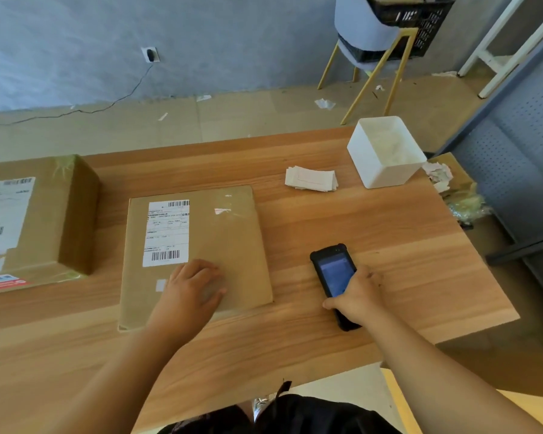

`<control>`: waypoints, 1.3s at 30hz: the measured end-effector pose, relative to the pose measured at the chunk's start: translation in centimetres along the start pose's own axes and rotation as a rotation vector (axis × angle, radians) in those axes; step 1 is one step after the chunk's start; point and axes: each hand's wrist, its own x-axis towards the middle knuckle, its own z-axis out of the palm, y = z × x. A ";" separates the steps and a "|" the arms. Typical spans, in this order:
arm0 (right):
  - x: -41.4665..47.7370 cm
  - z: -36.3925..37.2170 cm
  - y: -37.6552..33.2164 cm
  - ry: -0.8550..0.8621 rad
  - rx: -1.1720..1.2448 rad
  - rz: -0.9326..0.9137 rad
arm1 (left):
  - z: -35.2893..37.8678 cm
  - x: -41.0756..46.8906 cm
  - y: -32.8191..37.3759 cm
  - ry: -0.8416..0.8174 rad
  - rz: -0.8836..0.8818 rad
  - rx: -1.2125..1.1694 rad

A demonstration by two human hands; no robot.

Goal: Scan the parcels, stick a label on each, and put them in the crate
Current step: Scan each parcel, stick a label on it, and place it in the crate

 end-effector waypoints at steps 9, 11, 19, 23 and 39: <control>-3.8 -4.2 -8.3 -0.049 -0.105 -0.366 | -2.1 -3.8 -3.2 0.086 -0.204 -0.019; -5.2 -4.8 -10.3 -0.063 -0.191 -0.438 | -2.4 -4.4 -4.0 0.124 -0.251 0.017; -9.5 -5.8 -16.0 -0.100 -0.617 -0.649 | -3.2 -4.8 -6.8 0.127 -0.530 0.002; -10.6 -5.8 -17.3 -0.073 -0.736 -0.695 | -3.0 -4.8 -7.0 0.122 -0.520 -0.040; -9.3 -5.4 -13.2 -0.043 -0.462 -0.527 | -2.7 -3.8 -5.3 0.102 -0.470 0.087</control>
